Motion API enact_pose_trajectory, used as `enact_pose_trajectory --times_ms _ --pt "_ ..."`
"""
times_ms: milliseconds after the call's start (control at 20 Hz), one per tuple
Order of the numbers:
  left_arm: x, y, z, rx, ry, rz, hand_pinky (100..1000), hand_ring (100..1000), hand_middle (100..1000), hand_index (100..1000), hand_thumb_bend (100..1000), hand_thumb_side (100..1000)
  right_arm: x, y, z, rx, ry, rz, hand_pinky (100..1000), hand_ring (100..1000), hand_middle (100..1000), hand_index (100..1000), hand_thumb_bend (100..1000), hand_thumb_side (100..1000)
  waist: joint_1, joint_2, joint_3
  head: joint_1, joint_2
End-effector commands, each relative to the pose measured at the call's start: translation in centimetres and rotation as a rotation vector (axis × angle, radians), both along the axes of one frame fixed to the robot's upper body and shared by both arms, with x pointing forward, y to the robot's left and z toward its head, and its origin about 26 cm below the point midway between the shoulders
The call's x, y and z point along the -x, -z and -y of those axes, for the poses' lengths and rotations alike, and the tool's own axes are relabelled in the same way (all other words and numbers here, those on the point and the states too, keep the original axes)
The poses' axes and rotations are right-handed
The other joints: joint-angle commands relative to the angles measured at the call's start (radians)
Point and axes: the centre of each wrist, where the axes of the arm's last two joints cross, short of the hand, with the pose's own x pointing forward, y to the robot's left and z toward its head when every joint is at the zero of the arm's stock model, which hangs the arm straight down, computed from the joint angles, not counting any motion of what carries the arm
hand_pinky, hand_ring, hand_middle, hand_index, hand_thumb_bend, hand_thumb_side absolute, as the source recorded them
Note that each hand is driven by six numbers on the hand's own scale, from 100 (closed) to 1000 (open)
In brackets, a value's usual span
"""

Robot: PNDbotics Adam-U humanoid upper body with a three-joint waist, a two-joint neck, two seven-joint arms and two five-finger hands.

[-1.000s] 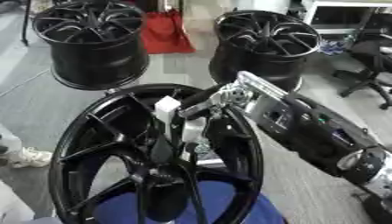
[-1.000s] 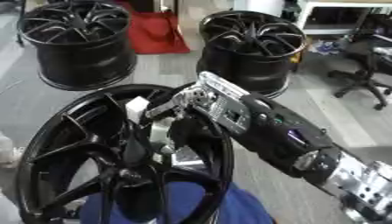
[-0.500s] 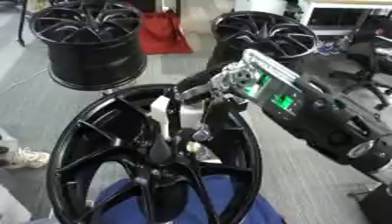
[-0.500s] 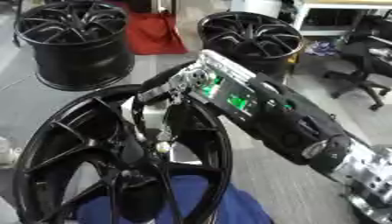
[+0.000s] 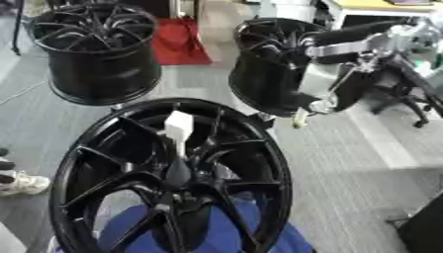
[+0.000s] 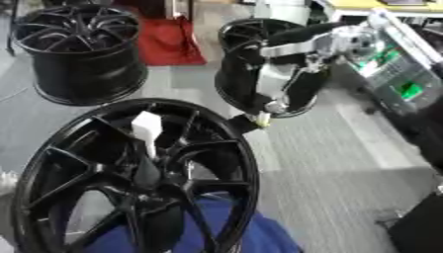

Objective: Pull the pin out of the wheel hub.

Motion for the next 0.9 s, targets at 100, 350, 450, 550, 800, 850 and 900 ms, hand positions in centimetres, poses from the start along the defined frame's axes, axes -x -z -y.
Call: enact_pose_trajectory --times_ms 100,350,450,550,800,850,900 --pt "0.0 -0.8 -0.6 -0.023 -0.019 0.022 555 620 639 810 100 741 1.6 2.1 6.3 0.006 0.339 0.116 445 520 598 792 100 100 0.003 -0.007 -0.006 0.013 -0.019" --pt "0.0 -0.8 -0.6 -0.017 -0.028 0.025 555 620 638 810 100 740 4.0 10.4 11.1 -0.081 0.686 0.133 895 907 883 946 343 430 0.013 -0.002 -0.014 0.024 -0.022" --pt "0.1 -0.7 -0.6 -0.014 -0.029 0.026 555 620 638 810 100 741 5.0 12.7 12.1 -0.117 0.794 0.175 904 916 896 941 363 474 0.018 -0.001 -0.016 0.026 -0.022" --pt "0.1 -0.7 -0.6 -0.011 -0.032 0.026 555 620 638 810 100 741 5.9 14.5 12.5 -0.161 0.88 0.24 898 909 889 936 360 472 0.022 0.001 -0.019 0.025 -0.02" --pt "0.1 -0.6 -0.5 -0.007 -0.03 0.026 555 620 638 810 100 742 7.1 16.2 11.9 -0.251 0.967 0.398 814 842 838 915 305 422 0.028 0.004 -0.021 0.026 -0.018" --pt "0.1 -0.6 -0.5 -0.006 -0.029 0.025 555 620 638 810 100 742 7.3 16.3 11.5 -0.272 0.968 0.428 790 825 828 910 292 410 0.029 0.005 -0.021 0.026 -0.018" --pt "0.1 -0.6 -0.4 -0.005 -0.029 0.025 555 620 637 810 100 742 7.4 16.4 10.9 -0.307 0.958 0.465 761 806 819 902 279 400 0.031 0.005 -0.021 0.026 -0.018"
